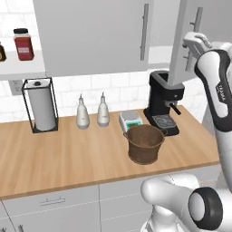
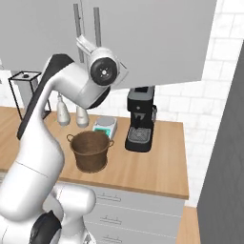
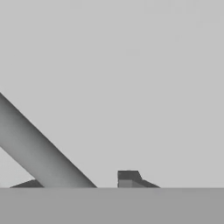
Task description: Open the cabinet, pick up the bread from the cabinet and place it in the basket. Then move the basket to the dining counter.
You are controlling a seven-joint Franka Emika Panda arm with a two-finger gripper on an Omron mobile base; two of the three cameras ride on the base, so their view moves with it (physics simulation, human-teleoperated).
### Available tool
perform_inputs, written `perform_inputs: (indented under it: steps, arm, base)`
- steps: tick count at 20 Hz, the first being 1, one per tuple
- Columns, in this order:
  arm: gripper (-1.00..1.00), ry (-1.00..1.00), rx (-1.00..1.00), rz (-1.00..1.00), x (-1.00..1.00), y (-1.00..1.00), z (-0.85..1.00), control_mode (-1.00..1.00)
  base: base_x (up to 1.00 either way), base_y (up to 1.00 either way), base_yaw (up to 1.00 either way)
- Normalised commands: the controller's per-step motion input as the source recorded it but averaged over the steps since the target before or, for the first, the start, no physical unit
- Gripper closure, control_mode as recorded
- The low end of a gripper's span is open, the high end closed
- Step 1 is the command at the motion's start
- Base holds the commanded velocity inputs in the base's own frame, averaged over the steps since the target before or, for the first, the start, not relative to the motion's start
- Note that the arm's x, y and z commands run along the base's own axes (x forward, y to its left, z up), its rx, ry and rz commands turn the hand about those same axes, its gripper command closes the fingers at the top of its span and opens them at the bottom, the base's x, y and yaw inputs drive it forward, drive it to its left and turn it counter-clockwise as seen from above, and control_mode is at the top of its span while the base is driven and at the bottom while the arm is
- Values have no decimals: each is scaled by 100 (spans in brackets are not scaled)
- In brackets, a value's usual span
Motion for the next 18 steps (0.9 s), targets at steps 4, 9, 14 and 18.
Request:
perform_inputs:
  steps: [4,9,14,18]
  arm:
    - [100,0,0,0,-100,-74,0,-100]
    - [100,4,-1,0,-100,-67,0,-100]
    - [-100,16,-10,-1,-100,6,-22,-100]
    - [-100,9,-3,-9,-100,1,-3,-100]
  base:
    - [0,0,0]
    - [0,0,0]
    - [0,0,0]
    - [0,0,0]
